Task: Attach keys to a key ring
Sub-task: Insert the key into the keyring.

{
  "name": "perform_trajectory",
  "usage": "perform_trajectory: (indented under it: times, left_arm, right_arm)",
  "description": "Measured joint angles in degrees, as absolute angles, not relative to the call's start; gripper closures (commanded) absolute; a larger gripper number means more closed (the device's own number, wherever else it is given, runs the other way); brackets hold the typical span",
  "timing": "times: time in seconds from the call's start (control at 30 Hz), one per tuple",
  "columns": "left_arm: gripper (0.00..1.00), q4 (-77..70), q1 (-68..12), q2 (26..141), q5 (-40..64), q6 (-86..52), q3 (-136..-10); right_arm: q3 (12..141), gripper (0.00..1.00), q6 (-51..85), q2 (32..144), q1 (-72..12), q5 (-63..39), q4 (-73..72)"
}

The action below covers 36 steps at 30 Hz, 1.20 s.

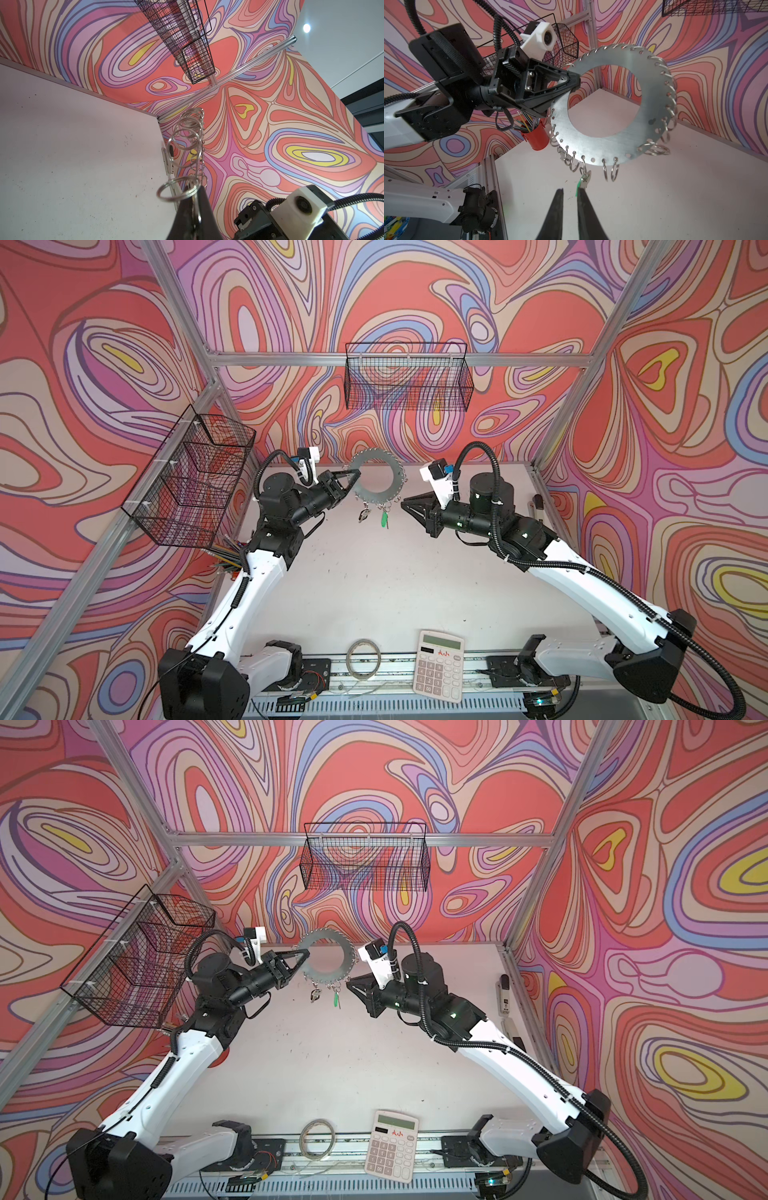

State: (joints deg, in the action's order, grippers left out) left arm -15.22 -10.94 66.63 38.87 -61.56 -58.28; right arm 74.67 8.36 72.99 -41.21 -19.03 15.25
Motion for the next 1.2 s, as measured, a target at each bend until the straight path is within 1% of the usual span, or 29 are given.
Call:
perform_trajectory:
  times: [0.2,0.27,0.53,0.77,1.0,1.13,1.2]
  left_arm:
    - [1.00,-15.2,-10.9,66.6,38.7,-61.6,-58.3]
    - [1.00,-15.2,-10.9,66.6,38.7,-61.6,-58.3]
    - [1.00,-14.5,-10.9,66.6,38.7,-61.5,-58.3]
    - [1.00,-14.3,-10.9,66.6,38.7,-61.5,-58.3]
    - [1.00,-14.3,-10.9,66.6,38.7,-61.5,-58.3]
    - [1.00,-14.3,-10.9,66.6,38.5,-61.3,-58.3]
    - [1.00,-14.3,-10.9,66.6,38.5,-61.3,-58.3]
  right_arm:
    - [74.7,0.85,7.5,75.4,-41.5,-20.2,13.3]
    - [74.8,0.83,7.2,76.1,-41.6,-20.4,13.1]
    - [74.8,0.82,6.6,78.1,-41.7,-20.5,12.3]
    - [74.7,0.73,5.9,79.4,-41.7,-18.9,12.3]
    - [74.7,0.68,5.2,79.6,-41.7,-17.9,11.8]
    - [74.7,0.68,4.9,80.5,-41.7,-17.7,11.1]
    - [74.6,0.70,4.9,81.0,-41.7,-17.5,10.8]
